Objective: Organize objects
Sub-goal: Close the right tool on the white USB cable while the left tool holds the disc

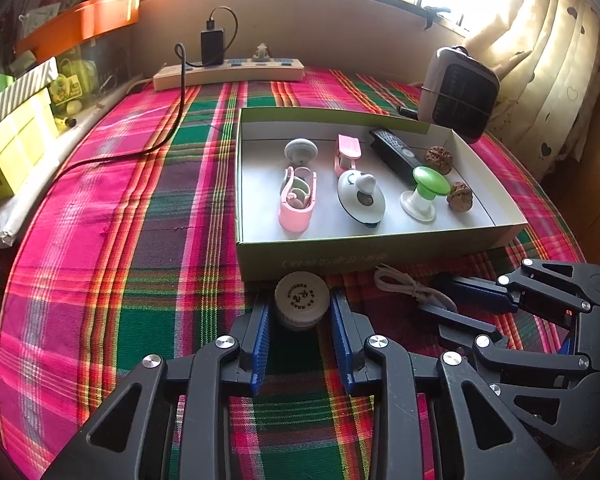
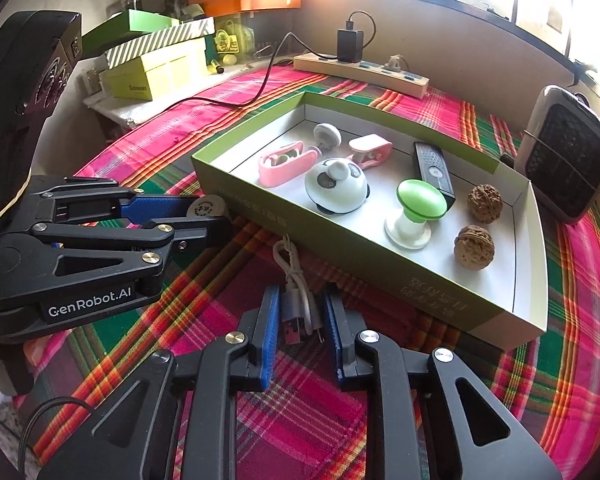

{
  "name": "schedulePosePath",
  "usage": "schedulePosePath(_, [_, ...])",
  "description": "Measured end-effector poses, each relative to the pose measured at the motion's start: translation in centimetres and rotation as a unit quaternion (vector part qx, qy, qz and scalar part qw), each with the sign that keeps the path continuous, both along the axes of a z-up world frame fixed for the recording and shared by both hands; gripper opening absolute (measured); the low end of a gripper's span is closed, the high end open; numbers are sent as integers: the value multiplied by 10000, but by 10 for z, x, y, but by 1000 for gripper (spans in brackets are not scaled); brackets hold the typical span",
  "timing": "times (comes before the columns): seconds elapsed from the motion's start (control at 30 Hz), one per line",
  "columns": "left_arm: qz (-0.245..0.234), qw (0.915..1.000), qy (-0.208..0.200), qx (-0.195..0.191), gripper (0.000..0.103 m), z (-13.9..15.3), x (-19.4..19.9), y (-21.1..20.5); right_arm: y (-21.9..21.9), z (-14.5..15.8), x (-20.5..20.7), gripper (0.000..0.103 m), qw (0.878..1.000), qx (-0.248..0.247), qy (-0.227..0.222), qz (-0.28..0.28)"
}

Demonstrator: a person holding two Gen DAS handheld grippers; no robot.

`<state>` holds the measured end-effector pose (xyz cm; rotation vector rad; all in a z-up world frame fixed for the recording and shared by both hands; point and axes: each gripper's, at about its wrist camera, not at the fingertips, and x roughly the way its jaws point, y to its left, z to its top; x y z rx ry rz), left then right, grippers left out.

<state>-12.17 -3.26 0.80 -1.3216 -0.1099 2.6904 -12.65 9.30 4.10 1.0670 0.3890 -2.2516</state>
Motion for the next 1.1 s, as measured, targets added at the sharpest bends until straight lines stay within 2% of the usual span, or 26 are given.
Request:
schedulePosePath(0.6, [17, 10000, 4, 15, 26, 0, 1, 1, -1, 0, 2, 20, 10000, -13, 6, 13])
schedulePosePath(1.1, [-13, 10000, 66, -38, 26, 5, 7, 1, 6, 7, 5, 20, 9996, -206, 46, -175])
